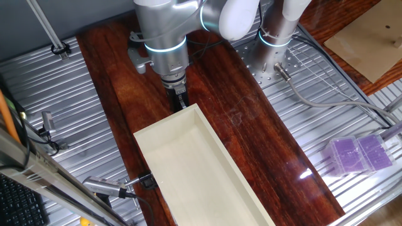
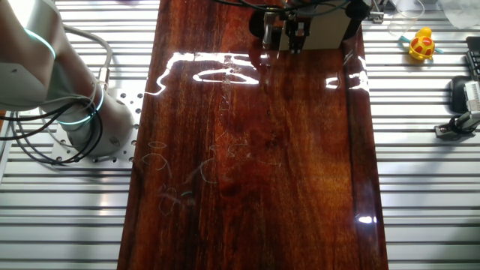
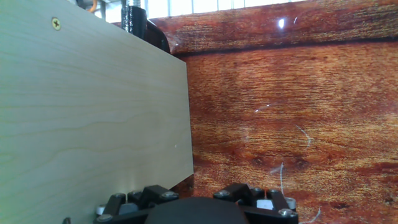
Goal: Turn off the water tap
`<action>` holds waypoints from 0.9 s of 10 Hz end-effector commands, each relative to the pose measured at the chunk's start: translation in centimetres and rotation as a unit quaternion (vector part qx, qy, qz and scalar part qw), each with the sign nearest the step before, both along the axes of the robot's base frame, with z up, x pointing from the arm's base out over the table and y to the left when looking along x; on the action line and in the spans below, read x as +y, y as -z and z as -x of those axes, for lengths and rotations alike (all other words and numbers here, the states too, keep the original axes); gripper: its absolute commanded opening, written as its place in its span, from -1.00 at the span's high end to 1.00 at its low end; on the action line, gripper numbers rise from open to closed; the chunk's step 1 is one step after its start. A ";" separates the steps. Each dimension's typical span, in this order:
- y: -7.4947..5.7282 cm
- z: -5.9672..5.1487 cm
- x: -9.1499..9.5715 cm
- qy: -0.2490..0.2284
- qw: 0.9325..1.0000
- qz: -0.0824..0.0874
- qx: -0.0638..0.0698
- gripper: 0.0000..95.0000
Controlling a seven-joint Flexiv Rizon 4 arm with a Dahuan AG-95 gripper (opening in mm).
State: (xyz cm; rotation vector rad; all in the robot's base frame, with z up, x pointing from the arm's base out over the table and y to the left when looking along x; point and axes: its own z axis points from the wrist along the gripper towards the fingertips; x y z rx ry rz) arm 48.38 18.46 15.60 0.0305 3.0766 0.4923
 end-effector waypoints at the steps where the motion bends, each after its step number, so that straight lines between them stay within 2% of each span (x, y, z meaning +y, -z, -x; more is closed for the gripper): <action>1: -0.1 0.1 -0.1 -0.003 1.000 0.000 0.000 -0.60; 9: 0.5 0.0 -0.2 -0.006 1.000 0.006 -0.004 -0.60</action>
